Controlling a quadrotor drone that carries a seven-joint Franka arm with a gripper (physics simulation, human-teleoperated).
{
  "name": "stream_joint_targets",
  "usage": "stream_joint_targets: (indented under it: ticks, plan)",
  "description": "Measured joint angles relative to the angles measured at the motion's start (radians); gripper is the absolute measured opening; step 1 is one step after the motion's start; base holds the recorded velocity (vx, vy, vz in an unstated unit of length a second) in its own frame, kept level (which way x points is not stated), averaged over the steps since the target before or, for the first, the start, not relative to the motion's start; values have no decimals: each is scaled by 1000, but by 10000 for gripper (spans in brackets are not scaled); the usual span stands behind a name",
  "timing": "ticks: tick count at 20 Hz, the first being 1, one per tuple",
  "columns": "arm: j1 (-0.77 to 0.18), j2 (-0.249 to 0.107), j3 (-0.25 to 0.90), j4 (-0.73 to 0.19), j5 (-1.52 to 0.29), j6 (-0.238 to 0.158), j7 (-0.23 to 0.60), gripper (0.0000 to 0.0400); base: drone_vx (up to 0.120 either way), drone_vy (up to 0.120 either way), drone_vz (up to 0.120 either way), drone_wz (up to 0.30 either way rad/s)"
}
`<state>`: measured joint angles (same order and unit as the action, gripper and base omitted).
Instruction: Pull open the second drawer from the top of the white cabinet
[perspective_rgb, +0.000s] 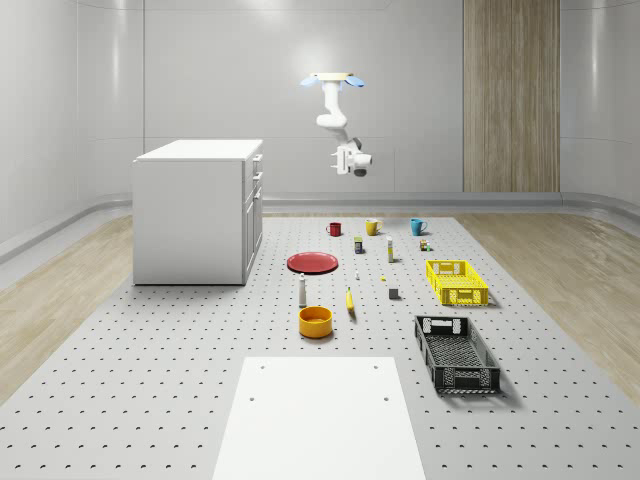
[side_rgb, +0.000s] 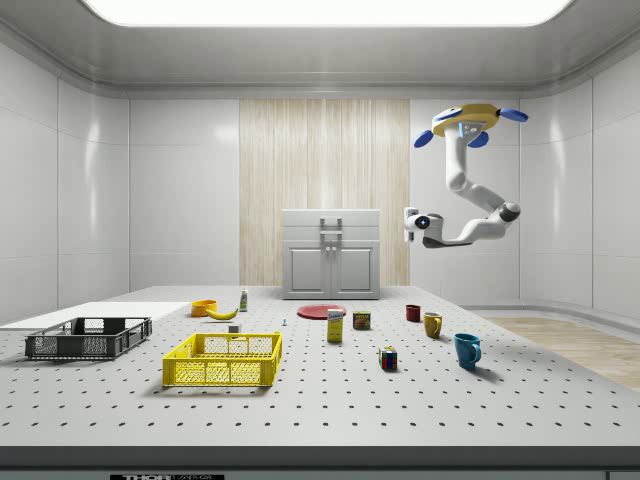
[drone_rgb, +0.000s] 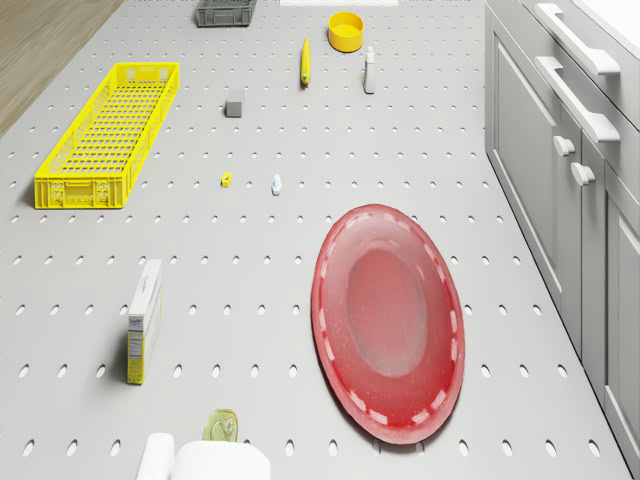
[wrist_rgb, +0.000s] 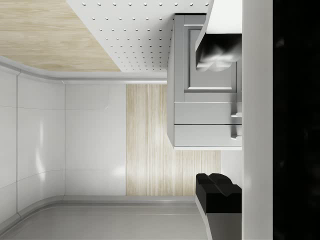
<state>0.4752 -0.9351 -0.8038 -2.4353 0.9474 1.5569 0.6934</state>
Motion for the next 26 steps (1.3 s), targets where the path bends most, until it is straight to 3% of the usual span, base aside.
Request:
stream_joint_targets:
  ticks: [24,26]
  plan:
    - [100,-94,-40,-12,-70,90,58,300,120,-120,0,0]
    - [106,-100,-42,-13,-75,96,62,300,120,-120,-120,0]
